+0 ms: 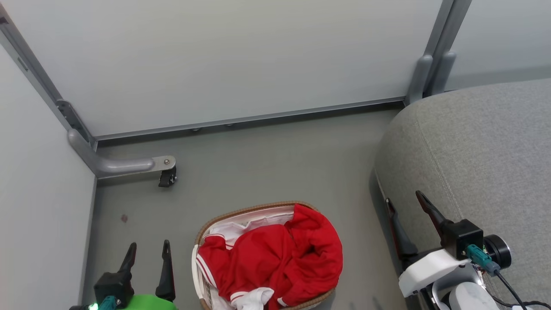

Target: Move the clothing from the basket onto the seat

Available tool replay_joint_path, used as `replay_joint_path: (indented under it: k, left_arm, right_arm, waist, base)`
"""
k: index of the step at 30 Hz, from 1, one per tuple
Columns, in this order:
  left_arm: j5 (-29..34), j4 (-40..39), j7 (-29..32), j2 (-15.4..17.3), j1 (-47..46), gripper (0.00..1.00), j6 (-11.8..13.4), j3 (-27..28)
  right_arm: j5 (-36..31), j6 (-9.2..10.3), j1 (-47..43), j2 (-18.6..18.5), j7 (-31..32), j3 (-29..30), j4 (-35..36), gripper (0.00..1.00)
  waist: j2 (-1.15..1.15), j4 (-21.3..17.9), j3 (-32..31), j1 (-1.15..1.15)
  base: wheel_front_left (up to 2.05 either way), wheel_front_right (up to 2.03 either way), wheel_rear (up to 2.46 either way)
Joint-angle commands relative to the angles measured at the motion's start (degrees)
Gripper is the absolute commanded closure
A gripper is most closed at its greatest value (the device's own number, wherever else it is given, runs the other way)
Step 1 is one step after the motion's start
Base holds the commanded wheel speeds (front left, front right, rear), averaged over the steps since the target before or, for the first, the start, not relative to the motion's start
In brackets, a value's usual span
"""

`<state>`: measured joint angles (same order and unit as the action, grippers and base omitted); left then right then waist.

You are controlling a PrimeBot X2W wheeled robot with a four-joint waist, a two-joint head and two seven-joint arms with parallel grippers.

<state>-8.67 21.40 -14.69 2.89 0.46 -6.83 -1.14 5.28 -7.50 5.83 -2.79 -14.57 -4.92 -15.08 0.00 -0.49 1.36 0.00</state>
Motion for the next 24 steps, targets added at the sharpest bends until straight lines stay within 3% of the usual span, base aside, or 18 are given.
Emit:
replay_joint_path:
  k: [1, 10, 24]
  left_arm:
    - [0.58, 0.45, -0.36, 0.07, -0.64, 0.0, -0.26, -0.72]
    - [-0.67, 3.35, -0.45, 0.15, -7.61, 0.0, -0.72, -5.31]
    - [-6.47, 8.9, -0.45, 6.04, -22.12, 0.0, -0.72, -16.61]
  right_arm:
    - [-1.1, 0.02, 0.48, -0.24, -0.51, -0.19, 0.53, 0.0]
    - [-2.19, 0.03, 5.34, -0.23, -0.7, -1.36, 3.12, 0.0]
    - [0.0, 0.03, 15.35, -0.22, -0.69, -1.68, 9.08, 0.0]
  waist:
    - [0.0, -0.21, 1.75, 0.0]
    - [0.0, -1.67, 11.26, 0.0]
    - [0.0, -6.32, 27.72, 0.0]
  base:
    - [0.0, 0.0, 0.0]
    - [0.0, 0.0, 0.0]
    - [0.0, 0.0, 0.0]
